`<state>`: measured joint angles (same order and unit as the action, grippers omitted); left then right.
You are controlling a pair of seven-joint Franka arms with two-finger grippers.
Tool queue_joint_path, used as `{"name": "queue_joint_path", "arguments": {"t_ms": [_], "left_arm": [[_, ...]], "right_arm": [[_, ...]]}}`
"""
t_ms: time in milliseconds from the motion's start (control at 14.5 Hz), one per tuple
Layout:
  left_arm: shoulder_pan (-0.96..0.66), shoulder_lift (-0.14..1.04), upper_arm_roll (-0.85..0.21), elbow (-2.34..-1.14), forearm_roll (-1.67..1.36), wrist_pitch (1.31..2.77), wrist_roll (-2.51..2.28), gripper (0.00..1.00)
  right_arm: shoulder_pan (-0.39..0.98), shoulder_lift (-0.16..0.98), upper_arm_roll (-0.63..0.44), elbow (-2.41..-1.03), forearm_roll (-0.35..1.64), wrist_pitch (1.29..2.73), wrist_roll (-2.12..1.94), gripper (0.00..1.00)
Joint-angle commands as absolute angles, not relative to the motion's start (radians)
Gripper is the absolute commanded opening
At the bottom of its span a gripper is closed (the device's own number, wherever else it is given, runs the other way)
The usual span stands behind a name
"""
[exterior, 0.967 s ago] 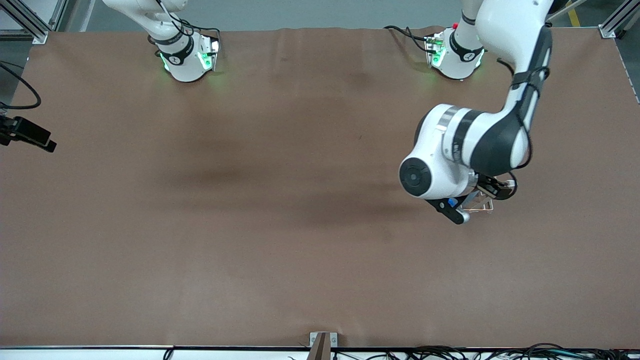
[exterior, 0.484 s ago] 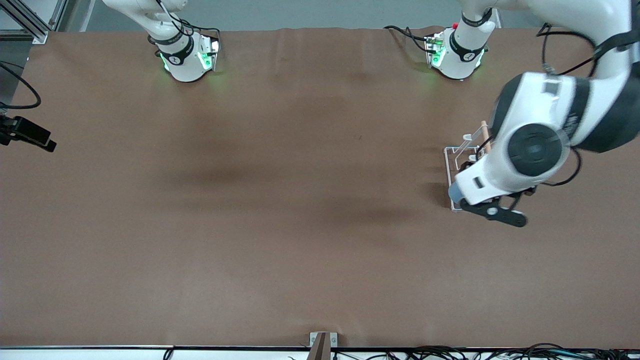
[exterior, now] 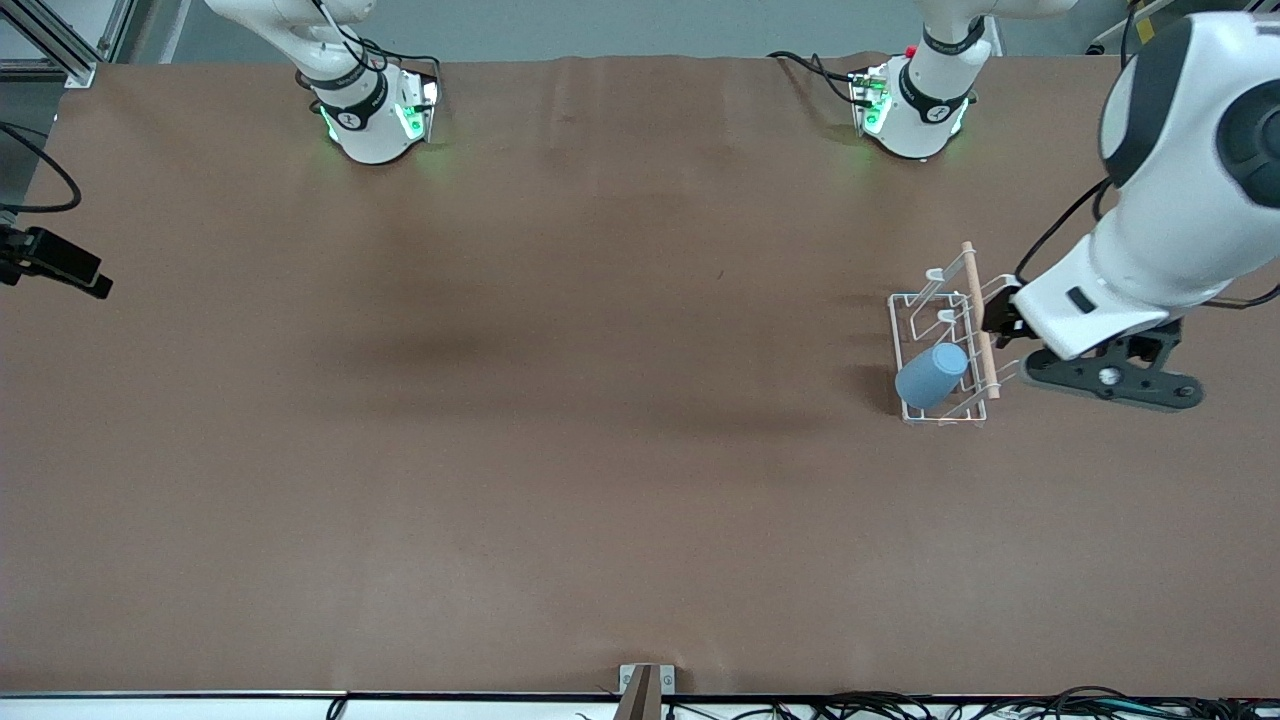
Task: Hang cup on cup holder
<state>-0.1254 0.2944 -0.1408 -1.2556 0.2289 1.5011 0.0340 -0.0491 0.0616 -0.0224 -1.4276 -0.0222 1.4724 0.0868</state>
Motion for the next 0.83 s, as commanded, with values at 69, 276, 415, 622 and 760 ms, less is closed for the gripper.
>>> {"name": "queue_joint_path", "arguments": {"t_ms": [69,276,415,622,760], "left_arm": [[-0.095,0.200,-0.137,-1.281,0.142,1.509,0.029,1.00],[-0.026,0.132,-0.144,-1.333,0.080,1.493,0.032,1.00],[-0.002,0.063,-0.144,-1.414,0.074,1.494,0.015,1.00],[0.020,-0.018,-0.140,-1.537,0.031,1.506,0.009,1.00],[0.021,-0.079,-0.133,-1.618,0.032,1.532,0.009,1.00]], "right_arm": [[-0.035,-0.008,-0.023,-1.468,-0.028,1.433,0.080,1.00],[-0.035,-0.037,-0.021,-1.500,-0.028,1.433,0.080,1.00],[-0.035,-0.052,-0.021,-1.517,-0.028,1.434,0.080,1.00],[-0.037,-0.048,-0.021,-1.517,-0.028,1.447,0.080,1.00],[-0.037,-0.048,-0.023,-1.517,-0.028,1.454,0.080,1.00]]}}
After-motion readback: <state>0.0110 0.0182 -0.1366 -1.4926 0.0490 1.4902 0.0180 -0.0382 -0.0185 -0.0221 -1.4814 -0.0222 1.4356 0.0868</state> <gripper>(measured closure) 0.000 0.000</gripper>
